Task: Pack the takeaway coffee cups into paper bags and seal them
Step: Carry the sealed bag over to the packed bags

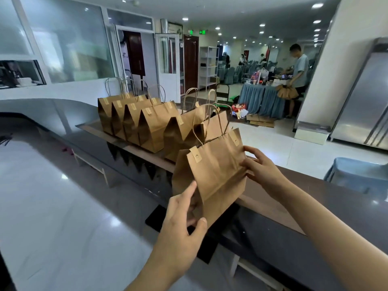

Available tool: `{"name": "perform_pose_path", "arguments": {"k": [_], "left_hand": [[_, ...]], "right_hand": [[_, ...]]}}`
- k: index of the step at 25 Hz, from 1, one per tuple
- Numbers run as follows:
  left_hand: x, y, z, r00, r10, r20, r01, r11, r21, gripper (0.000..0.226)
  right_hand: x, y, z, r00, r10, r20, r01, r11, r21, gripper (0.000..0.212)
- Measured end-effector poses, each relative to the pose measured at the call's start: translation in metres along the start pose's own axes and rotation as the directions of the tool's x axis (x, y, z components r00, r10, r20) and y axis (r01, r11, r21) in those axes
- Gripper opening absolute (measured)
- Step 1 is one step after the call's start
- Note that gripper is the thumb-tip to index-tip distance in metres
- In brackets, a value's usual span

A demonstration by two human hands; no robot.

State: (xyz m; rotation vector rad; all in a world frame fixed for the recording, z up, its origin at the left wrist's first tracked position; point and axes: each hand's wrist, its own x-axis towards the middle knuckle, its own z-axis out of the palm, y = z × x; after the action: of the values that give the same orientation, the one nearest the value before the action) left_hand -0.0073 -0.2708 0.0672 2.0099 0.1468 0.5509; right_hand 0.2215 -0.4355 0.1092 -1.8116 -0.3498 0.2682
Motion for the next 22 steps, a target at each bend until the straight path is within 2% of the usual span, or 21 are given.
{"name": "perform_pose_path", "arguments": {"k": [7,14,19,22], "left_hand": [[0.031,-0.006,0.051,0.99,-0.019,0.141,0.01,0.998,0.059,0.075],[0.057,-0.016,0.087,0.986,-0.001,0.169,-0.018,0.994,0.108,0.072],[0.083,-0.019,0.104,0.986,-0.029,0.162,0.011,0.994,0.112,0.073],[0.103,-0.023,0.109,0.983,-0.044,0.178,0.024,0.993,0.114,0.075]], "right_hand": [[0.045,0.031,-0.022,0.998,0.055,-0.021,-0.055,0.998,0.003,0.048],[0.083,0.047,-0.033,0.996,0.032,-0.085,-0.031,0.999,0.011,0.045],[0.099,0.048,-0.033,0.996,0.038,-0.085,-0.04,0.999,-0.022,0.066],[0.105,0.051,-0.027,0.994,0.049,-0.099,-0.054,0.997,-0.049,0.07]]}}
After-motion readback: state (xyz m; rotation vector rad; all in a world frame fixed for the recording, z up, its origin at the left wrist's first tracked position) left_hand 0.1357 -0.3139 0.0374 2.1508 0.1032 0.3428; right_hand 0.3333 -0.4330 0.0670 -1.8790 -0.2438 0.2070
